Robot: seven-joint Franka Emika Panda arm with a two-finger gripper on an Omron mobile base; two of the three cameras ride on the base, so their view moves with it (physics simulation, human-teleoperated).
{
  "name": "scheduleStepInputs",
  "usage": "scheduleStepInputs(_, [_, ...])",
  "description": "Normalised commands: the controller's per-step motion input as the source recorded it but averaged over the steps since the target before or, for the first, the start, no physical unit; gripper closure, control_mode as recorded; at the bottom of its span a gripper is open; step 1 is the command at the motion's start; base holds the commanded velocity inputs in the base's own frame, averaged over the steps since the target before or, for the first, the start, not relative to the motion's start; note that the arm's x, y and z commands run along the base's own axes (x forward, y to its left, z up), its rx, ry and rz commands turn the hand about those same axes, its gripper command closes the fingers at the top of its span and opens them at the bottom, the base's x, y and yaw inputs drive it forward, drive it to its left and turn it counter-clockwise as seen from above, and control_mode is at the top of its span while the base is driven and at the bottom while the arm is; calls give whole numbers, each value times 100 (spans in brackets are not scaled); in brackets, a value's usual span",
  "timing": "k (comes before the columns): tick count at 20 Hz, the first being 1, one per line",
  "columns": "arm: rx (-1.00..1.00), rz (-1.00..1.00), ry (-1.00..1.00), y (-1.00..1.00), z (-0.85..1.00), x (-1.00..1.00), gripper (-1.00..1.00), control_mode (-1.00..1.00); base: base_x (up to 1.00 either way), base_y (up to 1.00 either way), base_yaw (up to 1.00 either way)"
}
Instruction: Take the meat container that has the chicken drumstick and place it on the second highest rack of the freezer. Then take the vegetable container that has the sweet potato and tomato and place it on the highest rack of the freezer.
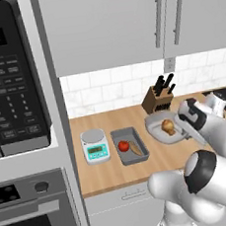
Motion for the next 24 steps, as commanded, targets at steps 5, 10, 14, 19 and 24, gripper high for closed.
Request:
scheduleStepInputs(5, [-2, 24, -2, 0, 91, -15, 100, -100, 0, 0, 0])
scheduleStepInputs(10, [-6, 25, -10, 0, 79, -43, 100, -100, 0, 0, 0])
scheduleStepInputs(14, [-10, 29, -16, 0, 77, -47, 100, -100, 0, 0, 0])
scheduleStepInputs(19, [-14, 34, -13, 8, 60, -28, 100, -100, 0, 0, 0])
scheduleStepInputs(24, [-19, 32, -5, 33, 39, -6, 100, -100, 0, 0, 0])
